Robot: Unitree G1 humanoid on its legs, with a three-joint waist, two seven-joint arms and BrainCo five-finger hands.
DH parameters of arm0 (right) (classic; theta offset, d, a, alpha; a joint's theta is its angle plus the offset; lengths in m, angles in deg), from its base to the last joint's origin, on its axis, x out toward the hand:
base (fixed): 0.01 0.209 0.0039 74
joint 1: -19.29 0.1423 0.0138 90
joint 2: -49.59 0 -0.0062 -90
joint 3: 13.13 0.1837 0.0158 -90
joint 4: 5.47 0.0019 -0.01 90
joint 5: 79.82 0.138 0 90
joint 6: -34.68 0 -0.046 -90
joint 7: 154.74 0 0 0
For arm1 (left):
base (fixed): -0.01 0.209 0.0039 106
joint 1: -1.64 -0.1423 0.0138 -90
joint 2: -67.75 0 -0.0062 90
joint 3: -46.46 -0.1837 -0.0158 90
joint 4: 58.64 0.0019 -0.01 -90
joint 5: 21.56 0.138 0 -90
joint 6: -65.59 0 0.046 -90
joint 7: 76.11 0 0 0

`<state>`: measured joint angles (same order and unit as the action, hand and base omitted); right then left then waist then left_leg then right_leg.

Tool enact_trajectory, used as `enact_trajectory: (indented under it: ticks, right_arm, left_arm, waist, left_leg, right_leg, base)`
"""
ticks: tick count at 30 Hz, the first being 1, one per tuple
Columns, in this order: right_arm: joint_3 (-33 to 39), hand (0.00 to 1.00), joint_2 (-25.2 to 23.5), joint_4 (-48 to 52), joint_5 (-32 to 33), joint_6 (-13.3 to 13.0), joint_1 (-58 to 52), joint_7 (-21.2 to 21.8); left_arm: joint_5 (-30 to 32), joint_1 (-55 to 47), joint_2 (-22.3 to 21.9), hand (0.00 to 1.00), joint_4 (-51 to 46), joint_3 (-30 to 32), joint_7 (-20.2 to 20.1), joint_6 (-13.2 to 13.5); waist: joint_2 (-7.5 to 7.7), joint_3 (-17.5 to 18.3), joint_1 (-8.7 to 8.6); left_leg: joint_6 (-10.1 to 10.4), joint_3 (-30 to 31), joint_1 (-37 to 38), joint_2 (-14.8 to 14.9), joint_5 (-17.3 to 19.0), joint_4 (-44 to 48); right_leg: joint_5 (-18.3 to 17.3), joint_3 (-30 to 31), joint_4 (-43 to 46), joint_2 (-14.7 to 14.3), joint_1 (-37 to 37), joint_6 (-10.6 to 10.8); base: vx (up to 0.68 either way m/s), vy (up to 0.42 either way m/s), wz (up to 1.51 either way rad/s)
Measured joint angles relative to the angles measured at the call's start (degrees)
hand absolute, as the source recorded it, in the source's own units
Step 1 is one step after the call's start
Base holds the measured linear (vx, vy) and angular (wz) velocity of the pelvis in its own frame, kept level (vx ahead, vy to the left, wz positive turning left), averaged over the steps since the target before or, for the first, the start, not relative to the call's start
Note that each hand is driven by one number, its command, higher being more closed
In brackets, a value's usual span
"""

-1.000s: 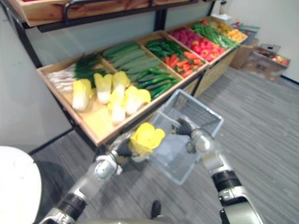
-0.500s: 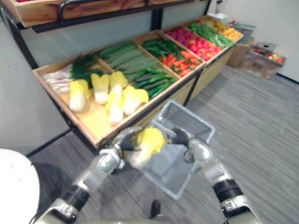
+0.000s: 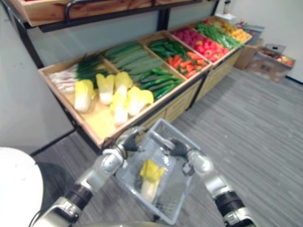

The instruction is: Pick vegetable in the basket

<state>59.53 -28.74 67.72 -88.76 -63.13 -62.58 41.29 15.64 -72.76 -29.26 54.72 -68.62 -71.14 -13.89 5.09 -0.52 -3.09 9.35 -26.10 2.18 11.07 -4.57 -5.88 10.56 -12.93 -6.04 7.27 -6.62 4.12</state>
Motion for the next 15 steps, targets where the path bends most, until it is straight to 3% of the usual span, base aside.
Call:
enact_trajectory:
  ticks: [10, 15]
  right_arm:
    - [-0.2, 1.00, -0.8, 0.3, 0.2, 0.0, -2.3, -0.7]
    - [4.8, 1.00, -4.8, -0.4, -2.5, -0.5, -7.9, -3.4]
  left_arm:
    - [-1.1, -0.6, 0.0, 0.00, 0.0, -0.6, -0.3, 0.0]
    - [-10.6, -9.8, 0.0, 0.00, -18.7, 7.8, 1.0, 0.8]
  waist:
    - [0.00, 0.8, -0.01]
    - [0.04, 1.1, 0.09]
  left_leg:
    - [0.0, 0.0, 0.0, 0.0, 0.0, 0.0]
    - [0.1, 0.0, 0.0, 0.0, 0.1, 0.0]
  right_leg:
    - [0.0, 0.0, 0.0, -0.1, 0.0, 0.0]
    - [0.0, 0.0, 0.0, 0.0, 0.0, 0.0]
  base:
    - [-0.01, 0.009, 0.00]
    - [-0.01, 0.019, 0.00]
